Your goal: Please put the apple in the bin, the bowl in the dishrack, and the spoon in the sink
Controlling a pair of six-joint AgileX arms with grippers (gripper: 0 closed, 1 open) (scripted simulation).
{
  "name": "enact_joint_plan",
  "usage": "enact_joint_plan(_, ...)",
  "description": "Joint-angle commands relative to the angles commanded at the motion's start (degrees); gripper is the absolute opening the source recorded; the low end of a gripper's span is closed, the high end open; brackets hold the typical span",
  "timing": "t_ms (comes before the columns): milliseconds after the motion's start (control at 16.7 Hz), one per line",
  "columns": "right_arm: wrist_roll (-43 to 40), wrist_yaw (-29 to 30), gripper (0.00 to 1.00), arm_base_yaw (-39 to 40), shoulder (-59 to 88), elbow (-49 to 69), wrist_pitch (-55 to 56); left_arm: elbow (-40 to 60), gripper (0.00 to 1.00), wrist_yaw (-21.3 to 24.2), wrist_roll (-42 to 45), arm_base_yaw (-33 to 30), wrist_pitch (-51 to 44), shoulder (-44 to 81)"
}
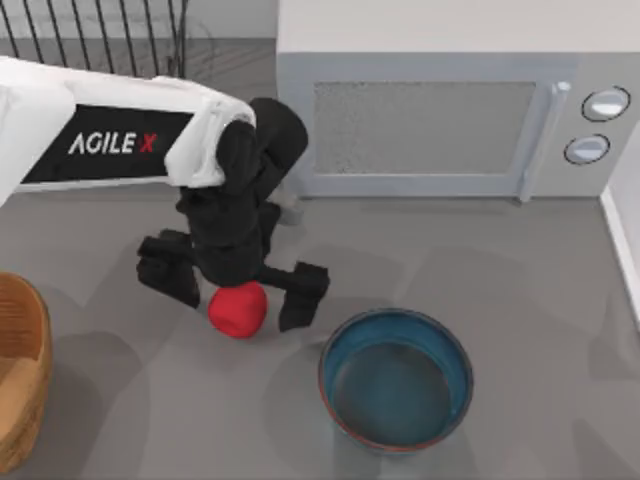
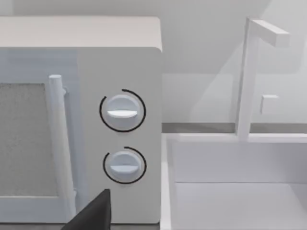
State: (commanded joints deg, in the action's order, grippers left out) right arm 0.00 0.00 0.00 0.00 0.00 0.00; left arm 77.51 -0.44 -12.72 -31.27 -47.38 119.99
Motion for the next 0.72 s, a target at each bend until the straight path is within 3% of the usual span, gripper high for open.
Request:
enact_joint_plan(240, 0.0, 0.0, 1.00, 0.0, 0.0, 0.0, 0.0, -0.2, 1.00, 0.0, 0.0, 0.0, 0.3, 0.2)
enact_joint_plan(720, 0.0, 0.0, 1.00, 0.0, 0.0, 0.0, 0.0, -0.2, 0.40, 0.0, 0.0, 0.0, 0.3, 0.2)
